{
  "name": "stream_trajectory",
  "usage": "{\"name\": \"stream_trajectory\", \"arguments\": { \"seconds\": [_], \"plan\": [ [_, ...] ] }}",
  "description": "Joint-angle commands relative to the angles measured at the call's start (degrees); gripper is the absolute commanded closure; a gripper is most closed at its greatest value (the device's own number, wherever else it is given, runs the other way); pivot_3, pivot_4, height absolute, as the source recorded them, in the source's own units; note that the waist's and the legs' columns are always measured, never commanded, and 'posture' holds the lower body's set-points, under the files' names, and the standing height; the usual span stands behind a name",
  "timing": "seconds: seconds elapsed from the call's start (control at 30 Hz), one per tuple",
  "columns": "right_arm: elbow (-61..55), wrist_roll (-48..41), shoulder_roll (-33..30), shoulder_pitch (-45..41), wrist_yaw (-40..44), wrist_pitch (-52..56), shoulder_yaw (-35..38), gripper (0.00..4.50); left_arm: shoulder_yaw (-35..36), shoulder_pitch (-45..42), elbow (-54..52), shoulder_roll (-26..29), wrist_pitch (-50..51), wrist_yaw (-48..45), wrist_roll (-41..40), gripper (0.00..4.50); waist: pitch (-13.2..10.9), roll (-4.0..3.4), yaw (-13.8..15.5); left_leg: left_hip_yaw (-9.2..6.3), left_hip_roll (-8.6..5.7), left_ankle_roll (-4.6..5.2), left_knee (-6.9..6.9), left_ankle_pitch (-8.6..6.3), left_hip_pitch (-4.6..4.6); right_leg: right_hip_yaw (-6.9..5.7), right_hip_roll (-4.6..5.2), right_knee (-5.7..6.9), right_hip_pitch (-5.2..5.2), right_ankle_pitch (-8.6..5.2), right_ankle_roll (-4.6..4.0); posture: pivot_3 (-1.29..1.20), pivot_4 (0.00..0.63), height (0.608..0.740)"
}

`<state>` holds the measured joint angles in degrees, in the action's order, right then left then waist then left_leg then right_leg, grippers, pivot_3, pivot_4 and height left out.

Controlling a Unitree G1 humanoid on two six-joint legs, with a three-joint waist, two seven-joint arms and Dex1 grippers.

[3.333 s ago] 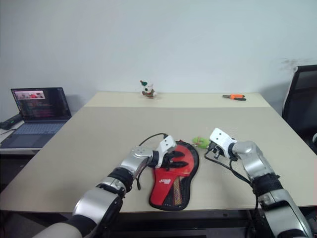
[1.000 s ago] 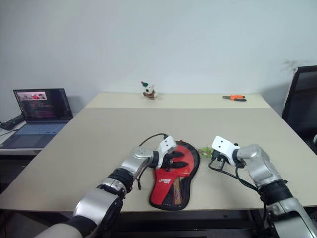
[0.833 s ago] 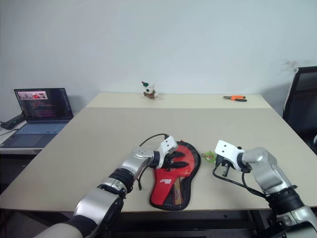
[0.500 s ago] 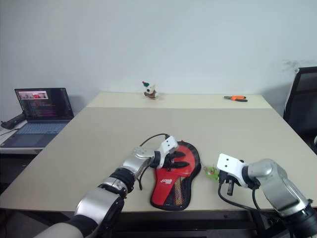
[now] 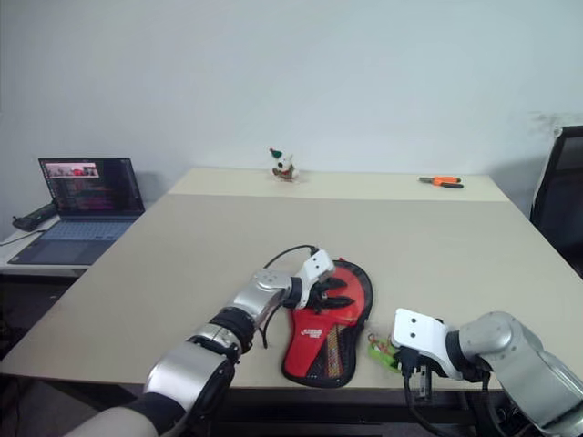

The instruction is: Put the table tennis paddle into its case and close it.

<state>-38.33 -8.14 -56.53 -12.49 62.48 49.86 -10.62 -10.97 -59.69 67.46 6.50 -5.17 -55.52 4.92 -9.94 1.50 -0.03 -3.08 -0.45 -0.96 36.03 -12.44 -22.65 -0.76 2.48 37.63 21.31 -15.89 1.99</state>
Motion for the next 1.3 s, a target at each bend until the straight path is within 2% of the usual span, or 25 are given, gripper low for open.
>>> {"name": "stream_trajectory", "arguments": {
  "seconds": [0.03,0.2,0.57,0.7,0.93,1.03,1.17,1.3],
  "plan": [
    [-4.1,-3.8,-2.4,1.5,1.5,1.1,2.1,4.48,-2.2,1.7,4.3,0.0,1.2,1.7,3.7,1.88,0.0,0.0,0.1,0.0,0.0,-0.01,0.0,-0.01,-0.05,-0.01,0.0,-0.01,0.04,0.0,0.01,0.0,0.15,0.74],
    [-9.7,-8.5,-4.9,6.2,2.0,3.5,4.7,4.48,-2.3,0.9,5.0,-1.3,1.0,3.1,4.0,1.88,0.0,-0.03,0.8,-0.04,-0.05,-0.08,-0.02,-0.08,-0.2,-0.08,0.05,-0.23,0.07,-0.04,0.08,0.0,0.15,0.74],
    [-20.9,-17.4,-5.5,16.4,-2.0,9.4,8.3,4.48,-2.3,-0.8,6.2,-4.2,0.8,5.8,4.8,1.88,0.0,0.02,1.5,-0.02,-0.23,0.04,0.05,-0.49,-0.31,-0.06,0.24,-0.58,-0.04,-0.14,0.34,0.0,0.15,0.74],
    [-21.7,-20.1,-6.6,19.6,-3.7,8.0,8.8,4.48,-2.0,-1.2,6.5,-4.9,0.8,6.6,5.1,1.88,0.0,0.04,1.5,-0.03,-0.22,0.03,0.08,-0.49,-0.26,-0.09,0.25,-0.6,-0.13,-0.13,0.38,0.0,0.15,0.74],
    [-19.5,-19.7,-4.8,19.6,-10.0,9.0,8.7,4.48,-1.6,-1.7,6.6,-5.4,0.5,7.0,5.2,1.88,0.0,0.07,1.5,0.0,-0.22,0.03,0.1,-0.48,-0.26,-0.05,0.26,-0.63,-0.13,-0.11,0.42,0.0,0.15,0.74],
    [-17.0,-20.4,-4.8,20.4,-9.7,7.8,10.6,3.79,-1.5,-1.8,6.6,-5.4,0.3,7.1,5.0,1.88,0.0,0.09,1.5,0.01,-0.22,0.03,0.1,-0.48,-0.25,-0.05,0.26,-0.62,-0.13,-0.1,0.42,0.0,0.15,0.74],
    [-14.3,-22.1,-3.2,19.8,-10.8,7.4,12.4,2.41,-1.0,-1.7,6.5,-5.1,0.0,7.4,4.7,1.88,0.0,0.1,1.5,0.02,-0.21,0.03,0.13,-0.48,-0.24,-0.04,0.25,-0.59,-0.14,-0.09,0.43,0.0,0.15,0.74],
    [-10.3,-27.0,-1.8,13.8,-9.0,8.3,15.9,1.03,-0.3,-1.5,5.9,-4.5,-0.2,7.4,4.0,1.88,0.0,0.09,1.3,0.05,-0.21,0.03,0.15,-0.48,-0.23,0.0,0.24,-0.57,-0.14,-0.08,0.44,0.0,0.15,0.74]
  ]
}}
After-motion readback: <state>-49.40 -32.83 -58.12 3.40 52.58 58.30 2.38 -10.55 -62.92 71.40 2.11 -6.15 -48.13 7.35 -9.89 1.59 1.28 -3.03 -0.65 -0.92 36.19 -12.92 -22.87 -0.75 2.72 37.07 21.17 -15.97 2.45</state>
